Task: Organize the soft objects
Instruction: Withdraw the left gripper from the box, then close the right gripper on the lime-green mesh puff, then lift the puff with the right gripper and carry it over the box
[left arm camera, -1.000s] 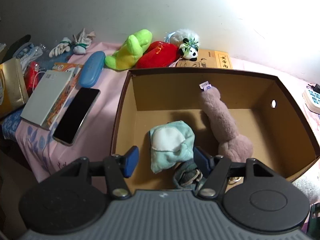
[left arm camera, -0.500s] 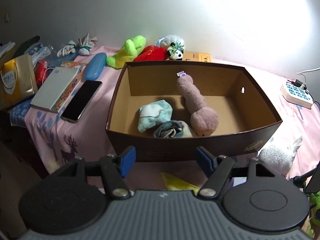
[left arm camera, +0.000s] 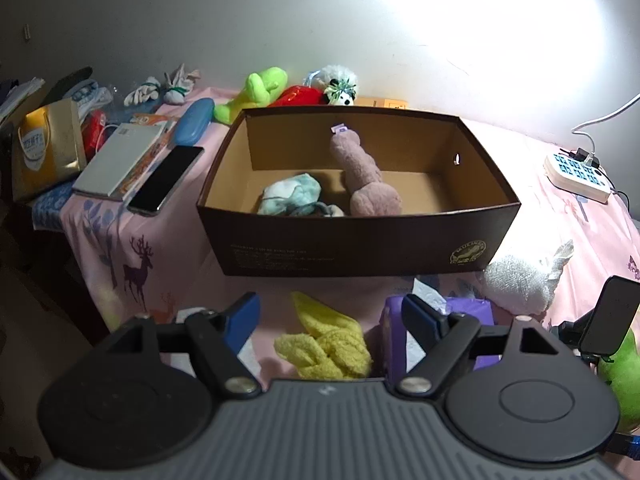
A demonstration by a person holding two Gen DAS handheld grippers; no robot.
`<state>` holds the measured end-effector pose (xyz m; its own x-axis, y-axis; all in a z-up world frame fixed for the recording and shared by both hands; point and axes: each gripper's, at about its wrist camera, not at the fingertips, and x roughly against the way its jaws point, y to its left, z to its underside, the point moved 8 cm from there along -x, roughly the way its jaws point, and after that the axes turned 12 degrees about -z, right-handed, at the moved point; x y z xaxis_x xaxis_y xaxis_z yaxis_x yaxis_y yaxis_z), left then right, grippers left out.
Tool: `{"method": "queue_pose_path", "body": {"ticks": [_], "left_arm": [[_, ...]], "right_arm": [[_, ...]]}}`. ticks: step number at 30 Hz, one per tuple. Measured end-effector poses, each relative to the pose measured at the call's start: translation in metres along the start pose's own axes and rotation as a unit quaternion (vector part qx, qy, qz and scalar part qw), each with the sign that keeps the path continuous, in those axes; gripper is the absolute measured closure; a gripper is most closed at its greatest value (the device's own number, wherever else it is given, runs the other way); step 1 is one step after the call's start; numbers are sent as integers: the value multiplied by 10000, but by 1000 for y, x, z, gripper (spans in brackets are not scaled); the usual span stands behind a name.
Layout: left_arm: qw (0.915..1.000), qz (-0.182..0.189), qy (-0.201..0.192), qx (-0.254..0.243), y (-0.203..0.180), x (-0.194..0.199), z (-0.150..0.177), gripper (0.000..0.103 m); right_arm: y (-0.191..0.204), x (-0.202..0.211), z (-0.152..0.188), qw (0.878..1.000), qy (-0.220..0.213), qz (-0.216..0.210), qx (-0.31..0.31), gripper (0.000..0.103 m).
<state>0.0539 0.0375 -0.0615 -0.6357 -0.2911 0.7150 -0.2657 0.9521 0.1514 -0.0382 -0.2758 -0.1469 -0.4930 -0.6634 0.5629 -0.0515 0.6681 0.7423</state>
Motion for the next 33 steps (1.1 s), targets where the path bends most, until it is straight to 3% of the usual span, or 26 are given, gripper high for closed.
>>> {"method": "queue_pose_path", "body": {"ticks": [10,22,33], "left_arm": [[9998,-153,137,-43,-7,12,23,20],[9992,-220,331,-95,-2,9,38,20],[9994,41,291,-200,-1,-6,19,20]], "right_arm": [[3,-25,19,9961,804,-352,92,86],[3,-55,16,9958,822,-401,-8,73],[20,-41,0,9972,327,-669,-70,84]]}}
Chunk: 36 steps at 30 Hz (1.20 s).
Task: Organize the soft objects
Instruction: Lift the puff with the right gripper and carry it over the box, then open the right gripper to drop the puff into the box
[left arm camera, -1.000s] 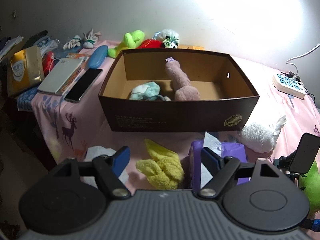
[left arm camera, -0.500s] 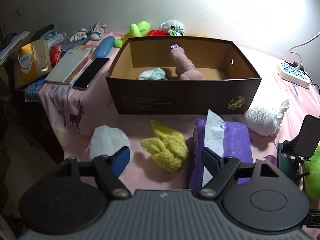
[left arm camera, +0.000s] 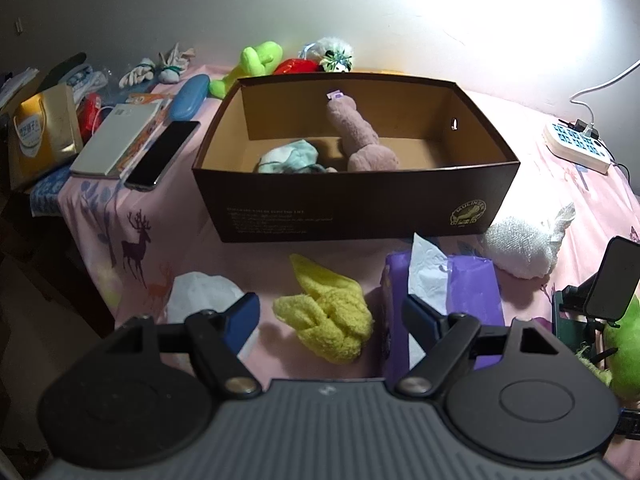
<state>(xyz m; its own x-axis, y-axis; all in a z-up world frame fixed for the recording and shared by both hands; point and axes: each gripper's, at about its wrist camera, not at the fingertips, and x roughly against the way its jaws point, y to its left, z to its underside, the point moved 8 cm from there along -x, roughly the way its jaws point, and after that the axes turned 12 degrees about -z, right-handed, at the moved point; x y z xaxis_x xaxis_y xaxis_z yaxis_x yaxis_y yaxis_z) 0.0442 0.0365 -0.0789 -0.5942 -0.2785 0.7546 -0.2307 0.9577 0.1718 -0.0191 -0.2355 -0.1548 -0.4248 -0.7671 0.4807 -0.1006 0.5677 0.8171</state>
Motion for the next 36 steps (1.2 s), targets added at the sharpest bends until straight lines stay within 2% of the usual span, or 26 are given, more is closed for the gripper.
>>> {"method": "queue_pose_path", "body": {"ticks": [4,10,15,19,22,26,30,34,36], "left_arm": [[9999,103,-24,-16,5,-8,-11,20],[9998,203,-25,-64,20,-22,-17,20],[9995,284,97,-44,36,-37,-15,20],[9995,287,146,-65,51,-46,-12,20],[9994,262,212,-62,61,-52,-9,20],[9992,255,300,-27,75,-59,-4,20],[9991,204,358,39,88,-66,0,20],[9988,169,429,146,102,-72,3,20],[9986,145,465,198,108,-75,4,20]], "right_arm": [[30,5,-16,9992,-196,-259,219,85],[95,9,-85,9906,-803,-499,989,85],[143,-9,-151,9780,-1175,-445,1666,84],[155,-45,-195,9744,-1279,-246,1833,84],[154,-81,-223,9753,-1204,-26,1852,84],[141,-132,-247,9743,-925,530,1985,84],[121,-176,-262,9734,-606,985,1976,85],[106,-211,-266,9644,-221,1544,2138,85],[99,-224,-265,9624,-60,1664,2146,85]]}}
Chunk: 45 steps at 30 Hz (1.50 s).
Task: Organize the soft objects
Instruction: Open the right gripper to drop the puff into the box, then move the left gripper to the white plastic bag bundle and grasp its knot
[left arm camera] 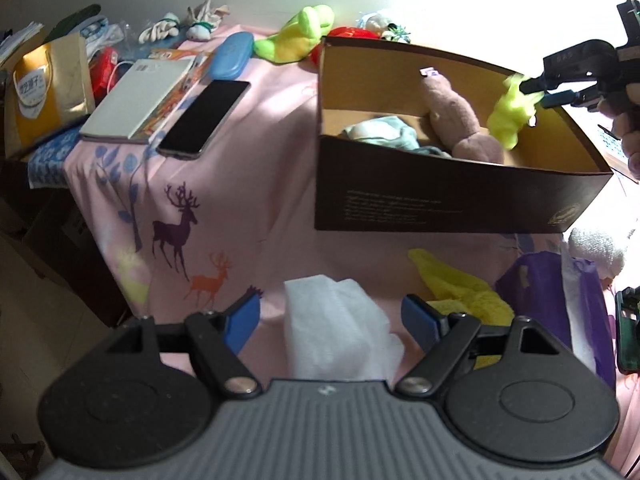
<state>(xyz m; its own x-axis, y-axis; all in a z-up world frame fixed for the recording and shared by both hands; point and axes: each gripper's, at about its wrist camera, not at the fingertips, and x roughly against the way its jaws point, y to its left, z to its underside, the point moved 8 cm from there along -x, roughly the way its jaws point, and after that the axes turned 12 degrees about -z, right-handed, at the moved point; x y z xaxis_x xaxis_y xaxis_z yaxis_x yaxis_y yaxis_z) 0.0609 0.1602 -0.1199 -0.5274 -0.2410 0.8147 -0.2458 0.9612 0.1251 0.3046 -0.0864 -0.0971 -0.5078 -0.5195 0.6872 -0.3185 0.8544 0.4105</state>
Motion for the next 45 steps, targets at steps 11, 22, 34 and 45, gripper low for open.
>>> {"method": "queue_pose_path", "body": {"ticks": [11,22,34,45], "left_arm": [[9998,-55,52,178,20,-8,1,20],[9997,-68,-31,248,24,-5,-12,20],[9996,-127,169,195,18,-7,0,19],[9984,-541,162,20,-5,12,17,18]], "right_arm": [[12,-2,6,9971,-96,-475,-586,84],[31,73,54,9950,-582,-716,-386,83],[47,134,155,9939,-930,-472,-357,82],[26,155,212,9933,-746,-352,-806,82]]}}
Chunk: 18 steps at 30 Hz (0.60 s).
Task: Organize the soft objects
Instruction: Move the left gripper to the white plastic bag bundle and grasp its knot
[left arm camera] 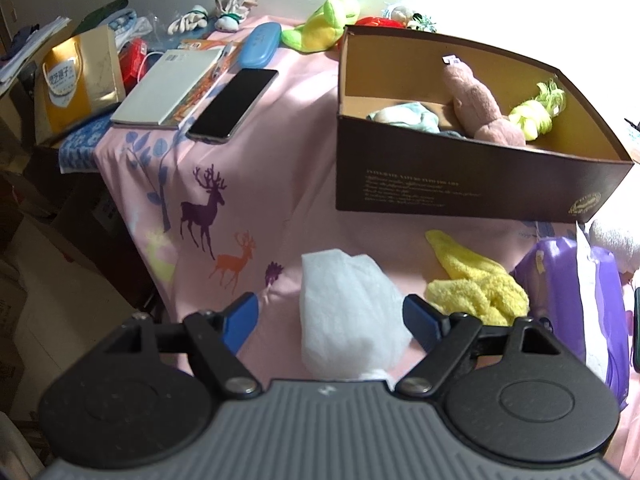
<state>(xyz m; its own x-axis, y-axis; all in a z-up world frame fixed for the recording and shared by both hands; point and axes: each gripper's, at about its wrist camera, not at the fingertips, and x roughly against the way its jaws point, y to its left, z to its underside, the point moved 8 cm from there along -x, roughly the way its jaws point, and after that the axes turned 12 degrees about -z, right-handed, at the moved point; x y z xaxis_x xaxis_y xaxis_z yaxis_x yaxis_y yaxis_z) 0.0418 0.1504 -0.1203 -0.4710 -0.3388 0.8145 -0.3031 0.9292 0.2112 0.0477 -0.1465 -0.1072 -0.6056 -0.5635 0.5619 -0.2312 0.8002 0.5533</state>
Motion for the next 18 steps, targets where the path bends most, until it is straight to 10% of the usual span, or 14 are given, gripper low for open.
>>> {"method": "queue_pose_path", "body": {"ticks": [18], "left_arm": [[9975,-531,465,-25,-15,-12,43,18]], "right_arm": [[-5,15,29,9993,292,-238,-84,82]]}}
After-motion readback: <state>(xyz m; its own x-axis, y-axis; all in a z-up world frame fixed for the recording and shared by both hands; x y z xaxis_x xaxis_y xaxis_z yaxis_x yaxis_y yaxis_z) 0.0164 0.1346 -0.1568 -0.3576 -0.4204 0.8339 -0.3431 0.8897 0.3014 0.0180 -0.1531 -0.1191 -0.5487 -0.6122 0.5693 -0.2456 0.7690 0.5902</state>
